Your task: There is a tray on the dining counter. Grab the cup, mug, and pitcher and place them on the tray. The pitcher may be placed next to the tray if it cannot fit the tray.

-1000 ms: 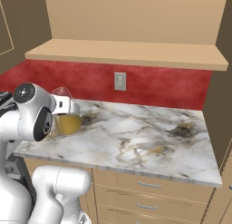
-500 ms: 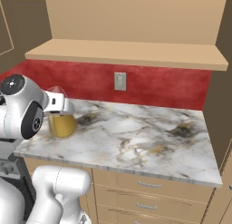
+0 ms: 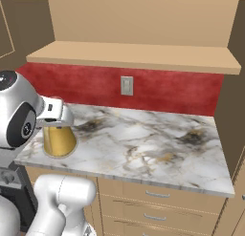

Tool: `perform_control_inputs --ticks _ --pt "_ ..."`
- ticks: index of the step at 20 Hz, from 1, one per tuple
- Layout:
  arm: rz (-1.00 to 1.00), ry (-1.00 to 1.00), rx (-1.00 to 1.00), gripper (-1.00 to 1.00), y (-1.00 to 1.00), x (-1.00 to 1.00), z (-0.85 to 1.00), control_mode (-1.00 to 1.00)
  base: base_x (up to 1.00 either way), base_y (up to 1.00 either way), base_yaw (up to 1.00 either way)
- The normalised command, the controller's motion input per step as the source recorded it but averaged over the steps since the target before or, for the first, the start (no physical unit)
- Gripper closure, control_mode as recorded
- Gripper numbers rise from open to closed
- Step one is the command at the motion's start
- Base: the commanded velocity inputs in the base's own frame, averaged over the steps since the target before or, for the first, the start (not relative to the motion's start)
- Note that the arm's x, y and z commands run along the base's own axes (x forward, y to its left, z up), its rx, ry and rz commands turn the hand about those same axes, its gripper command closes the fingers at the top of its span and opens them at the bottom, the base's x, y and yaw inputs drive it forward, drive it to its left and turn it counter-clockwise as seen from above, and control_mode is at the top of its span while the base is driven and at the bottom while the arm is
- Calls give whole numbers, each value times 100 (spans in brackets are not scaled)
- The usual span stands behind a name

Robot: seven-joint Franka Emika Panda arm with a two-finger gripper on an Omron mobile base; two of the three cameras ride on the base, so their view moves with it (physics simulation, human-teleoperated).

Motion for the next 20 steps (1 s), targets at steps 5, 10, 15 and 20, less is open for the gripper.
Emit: perform_control_inputs --ticks 5,10,15,20 --pt "0 2 0 100 -11 -26 1 -100 0 0 0" --pt "0 0 0 100 -4 -5 6 -100 0 0 0" --pt "0 0 0 100 0 -16 12 -100 0 0 0" --pt "0 0 0 100 0 -5 2 100 -41 -2 0"
